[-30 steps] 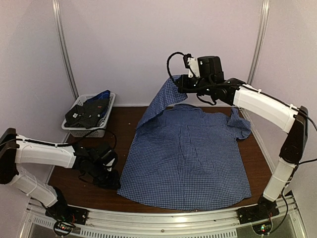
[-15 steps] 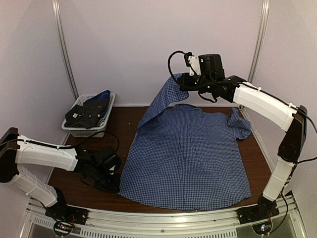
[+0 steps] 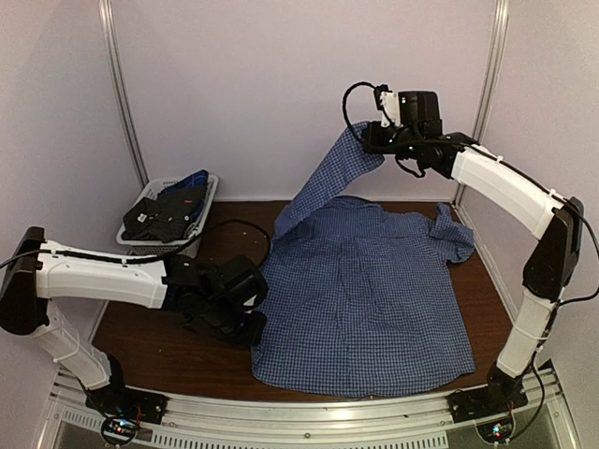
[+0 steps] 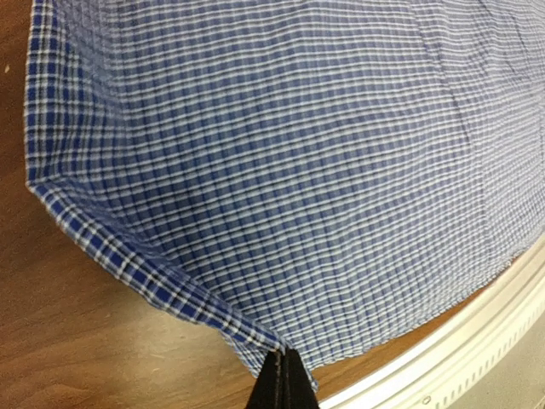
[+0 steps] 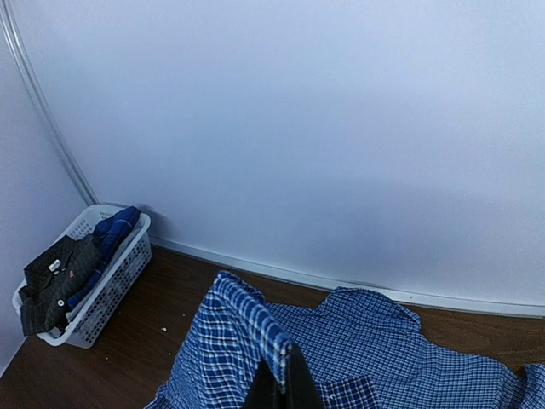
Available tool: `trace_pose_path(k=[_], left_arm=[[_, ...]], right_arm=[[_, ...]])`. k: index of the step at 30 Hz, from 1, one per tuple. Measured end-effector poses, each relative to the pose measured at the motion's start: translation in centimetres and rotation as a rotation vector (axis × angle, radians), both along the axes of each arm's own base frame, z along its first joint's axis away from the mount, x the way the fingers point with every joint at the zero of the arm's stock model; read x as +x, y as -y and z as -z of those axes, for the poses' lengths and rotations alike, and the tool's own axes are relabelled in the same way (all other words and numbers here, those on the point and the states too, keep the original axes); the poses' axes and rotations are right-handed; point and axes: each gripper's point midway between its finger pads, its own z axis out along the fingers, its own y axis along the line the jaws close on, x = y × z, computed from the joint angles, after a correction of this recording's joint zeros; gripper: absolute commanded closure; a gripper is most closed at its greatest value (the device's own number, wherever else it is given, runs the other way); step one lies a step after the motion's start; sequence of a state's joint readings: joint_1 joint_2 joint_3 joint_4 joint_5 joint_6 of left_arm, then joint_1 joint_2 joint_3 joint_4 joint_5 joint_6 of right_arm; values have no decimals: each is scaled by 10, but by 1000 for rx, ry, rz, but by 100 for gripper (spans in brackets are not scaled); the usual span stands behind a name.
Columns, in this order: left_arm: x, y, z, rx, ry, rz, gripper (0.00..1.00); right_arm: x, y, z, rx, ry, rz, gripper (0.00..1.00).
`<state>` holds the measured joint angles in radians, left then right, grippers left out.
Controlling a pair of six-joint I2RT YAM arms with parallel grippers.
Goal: Fold and stack the long sleeve shirts
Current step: Fold the flattened shirt at the center of the board.
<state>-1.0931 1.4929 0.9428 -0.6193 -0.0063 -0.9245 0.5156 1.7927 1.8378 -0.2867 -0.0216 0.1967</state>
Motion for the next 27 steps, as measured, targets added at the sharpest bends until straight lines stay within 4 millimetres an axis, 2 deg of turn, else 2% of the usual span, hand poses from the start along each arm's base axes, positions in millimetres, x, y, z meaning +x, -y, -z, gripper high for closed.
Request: trace_pose_path(k=[7, 13, 19, 27], left_arm=[[-8, 58, -16, -28, 45, 210, 100], [-17, 103, -19, -70, 33, 392, 100], [-29, 131, -14, -120, -9, 528, 100], [-41, 147, -7, -159, -63, 623, 100]], right_arm=[[26, 60, 2, -20, 4, 126, 100], [33, 105, 20, -49, -32, 225, 100], [32, 129, 37, -91, -65, 289, 100], [23, 150, 27, -104, -47, 359, 100]])
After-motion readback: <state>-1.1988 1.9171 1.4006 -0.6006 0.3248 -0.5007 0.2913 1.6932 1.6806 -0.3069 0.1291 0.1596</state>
